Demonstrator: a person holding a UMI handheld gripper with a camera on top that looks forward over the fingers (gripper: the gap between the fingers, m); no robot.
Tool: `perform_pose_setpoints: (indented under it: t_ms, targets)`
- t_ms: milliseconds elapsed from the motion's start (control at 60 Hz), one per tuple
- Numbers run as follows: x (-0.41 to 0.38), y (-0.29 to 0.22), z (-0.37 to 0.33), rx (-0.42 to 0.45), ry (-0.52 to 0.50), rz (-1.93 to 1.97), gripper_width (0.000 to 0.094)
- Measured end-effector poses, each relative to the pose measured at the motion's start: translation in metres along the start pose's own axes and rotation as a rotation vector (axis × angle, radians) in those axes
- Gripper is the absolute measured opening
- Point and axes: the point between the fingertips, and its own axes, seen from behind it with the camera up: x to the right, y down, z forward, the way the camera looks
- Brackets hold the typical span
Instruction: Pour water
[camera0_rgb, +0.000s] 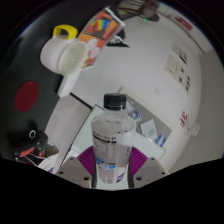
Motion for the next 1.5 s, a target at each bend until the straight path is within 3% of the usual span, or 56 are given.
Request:
perform_pose_setpoints:
  t_ms: [200,467,717,867,1000,1200,1500]
  targets:
    - [-0.028,-0.074,0.022,0.067,-0.061,-0.169,0.0399]
    - [-0.015,-0.077,0.02,0.108,-0.05,-0.064,0.0404]
    - [0.06,-0.007,0.007,0.085,-0.087,0.799,0.0398]
    - [0.061,0.013,0.003,0.081,-0.189,1.472,0.0402]
    - [0.014,-0.008,-0.002,0.055,-0.309,1.836,0.04]
    - [-0.09,-0.061,-0.005,-0.042,-0.478,2.051,0.0399]
    - [-0.173,-0.117,-0.016,-0.09,-0.567,2.069,0.0417]
